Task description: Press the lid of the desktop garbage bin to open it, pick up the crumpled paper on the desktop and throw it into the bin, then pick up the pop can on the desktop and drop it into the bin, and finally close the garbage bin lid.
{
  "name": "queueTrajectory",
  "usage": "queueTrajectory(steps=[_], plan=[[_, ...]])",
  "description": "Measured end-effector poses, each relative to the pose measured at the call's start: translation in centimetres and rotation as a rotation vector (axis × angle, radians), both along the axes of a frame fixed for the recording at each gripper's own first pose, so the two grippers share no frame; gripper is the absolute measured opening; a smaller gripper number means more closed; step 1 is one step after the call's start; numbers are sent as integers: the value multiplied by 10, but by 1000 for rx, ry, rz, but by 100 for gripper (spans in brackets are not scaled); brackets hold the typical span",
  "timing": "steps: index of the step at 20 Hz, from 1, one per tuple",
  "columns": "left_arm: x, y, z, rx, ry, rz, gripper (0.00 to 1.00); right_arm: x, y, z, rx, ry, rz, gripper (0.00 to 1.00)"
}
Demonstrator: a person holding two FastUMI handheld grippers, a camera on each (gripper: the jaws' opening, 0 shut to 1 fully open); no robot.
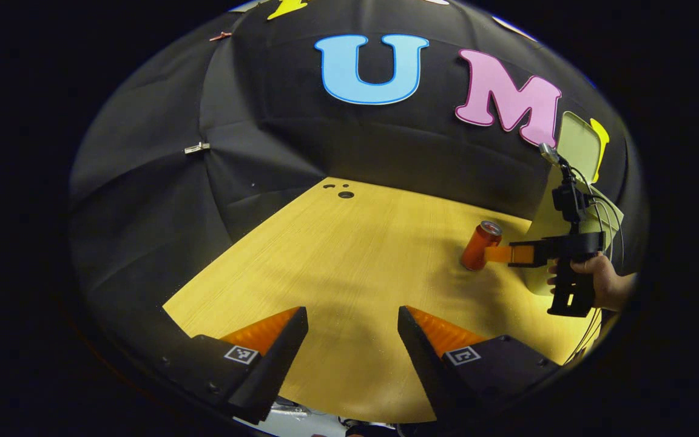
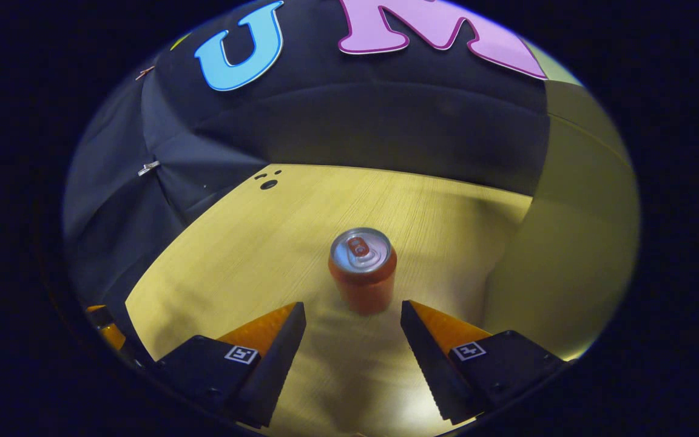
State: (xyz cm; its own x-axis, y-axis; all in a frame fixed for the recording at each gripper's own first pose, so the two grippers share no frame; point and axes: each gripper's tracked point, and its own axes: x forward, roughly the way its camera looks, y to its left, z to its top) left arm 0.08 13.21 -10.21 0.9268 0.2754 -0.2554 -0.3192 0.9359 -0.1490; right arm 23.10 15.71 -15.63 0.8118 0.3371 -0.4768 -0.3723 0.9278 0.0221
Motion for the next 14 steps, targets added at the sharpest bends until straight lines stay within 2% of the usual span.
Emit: queueTrajectory(steps=[5, 6, 14], plan=[[4, 15, 3, -26, -6, 37, 94, 28, 6, -12, -11, 9, -29, 99], [4, 15, 0, -33, -2, 40, 96, 32, 7, -14, -11, 10, -32, 99], [-10, 11, -25, -80, 45, 73, 96, 66, 13, -18, -65, -38, -39, 99]])
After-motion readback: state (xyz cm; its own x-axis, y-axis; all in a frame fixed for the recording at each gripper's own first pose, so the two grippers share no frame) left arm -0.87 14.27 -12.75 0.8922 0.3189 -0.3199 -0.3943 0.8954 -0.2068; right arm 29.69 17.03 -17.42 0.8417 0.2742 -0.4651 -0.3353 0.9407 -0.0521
